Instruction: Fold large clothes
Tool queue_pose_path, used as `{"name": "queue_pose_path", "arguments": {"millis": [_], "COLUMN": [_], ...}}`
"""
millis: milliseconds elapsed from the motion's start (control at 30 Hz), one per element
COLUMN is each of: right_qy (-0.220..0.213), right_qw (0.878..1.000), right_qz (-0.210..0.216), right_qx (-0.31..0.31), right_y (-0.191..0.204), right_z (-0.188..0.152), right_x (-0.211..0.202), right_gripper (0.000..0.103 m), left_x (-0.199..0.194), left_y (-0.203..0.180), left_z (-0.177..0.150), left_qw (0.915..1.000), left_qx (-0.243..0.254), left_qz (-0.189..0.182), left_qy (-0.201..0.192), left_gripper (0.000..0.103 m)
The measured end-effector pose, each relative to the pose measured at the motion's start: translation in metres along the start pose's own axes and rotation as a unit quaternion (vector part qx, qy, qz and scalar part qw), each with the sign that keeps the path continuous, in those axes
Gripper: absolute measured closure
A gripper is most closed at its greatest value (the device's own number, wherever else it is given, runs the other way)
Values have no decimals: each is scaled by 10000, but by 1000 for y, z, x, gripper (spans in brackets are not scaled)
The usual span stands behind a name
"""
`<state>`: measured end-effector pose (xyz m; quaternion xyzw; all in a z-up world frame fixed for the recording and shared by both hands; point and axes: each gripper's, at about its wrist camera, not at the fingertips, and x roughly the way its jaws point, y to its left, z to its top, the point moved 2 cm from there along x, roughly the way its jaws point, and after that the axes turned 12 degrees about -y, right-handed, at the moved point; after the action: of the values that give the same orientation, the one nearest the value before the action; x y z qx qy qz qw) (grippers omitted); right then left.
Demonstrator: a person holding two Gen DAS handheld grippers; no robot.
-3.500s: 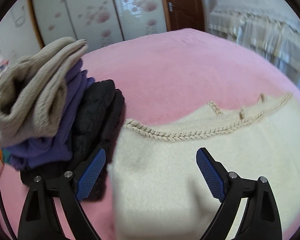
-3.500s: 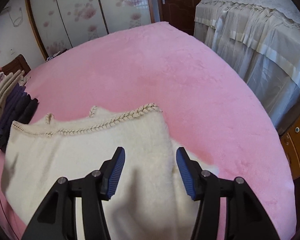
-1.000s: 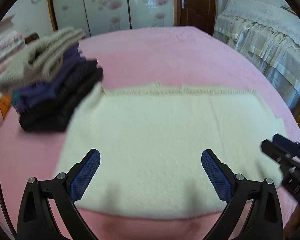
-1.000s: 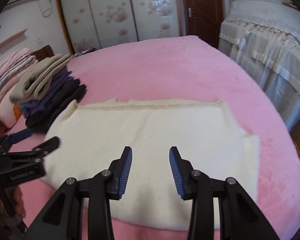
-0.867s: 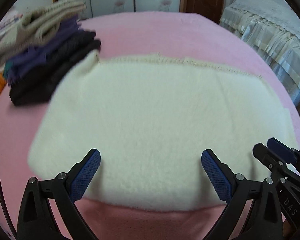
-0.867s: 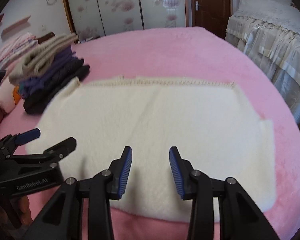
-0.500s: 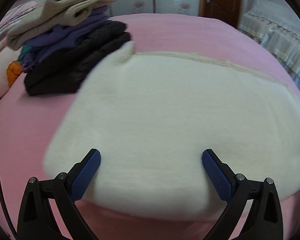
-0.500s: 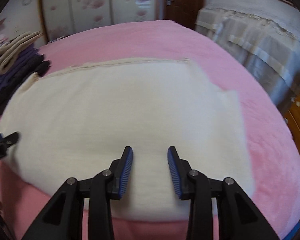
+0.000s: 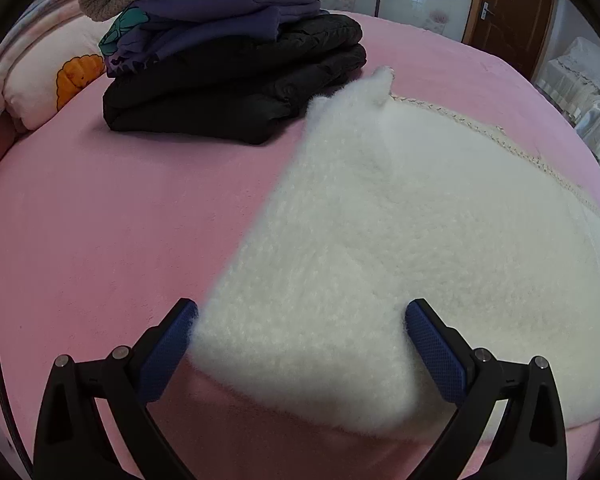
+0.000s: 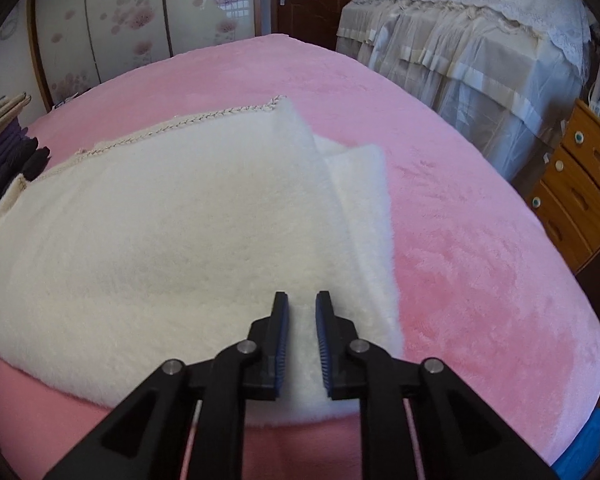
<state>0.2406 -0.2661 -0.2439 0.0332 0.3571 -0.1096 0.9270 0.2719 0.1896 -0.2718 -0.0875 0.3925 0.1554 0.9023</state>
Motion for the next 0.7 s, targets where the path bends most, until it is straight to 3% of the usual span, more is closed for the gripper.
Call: {"name": "queue_pose_path", "arguments": {"millis": [167,333,467,700], "right_qy": [48,-33,-203,-569], "right_qw": [9999,9988,9963,9906], "right_qz": [66,382,762,1240], "right_qx": [81,313,342,100], "right_y": [3,13,33,80], "right_z": [3,9,17,33], "right_x": [-10,-35,-58,-93], "right_gripper": [82,82,80,79], "left_x": [-20,-55,-81,-98], "left_y": [-3,-4,-3,14], "left_z": [4,9,8,-3], "left_qw": [9998,9975,9915,9770], "left_qx": [9,-216,-551,-1249], "left_qz": [-123,-639,-1131,-1648], "left_qy": [125,208,335,519], "left_gripper": [0,0,0,0]}}
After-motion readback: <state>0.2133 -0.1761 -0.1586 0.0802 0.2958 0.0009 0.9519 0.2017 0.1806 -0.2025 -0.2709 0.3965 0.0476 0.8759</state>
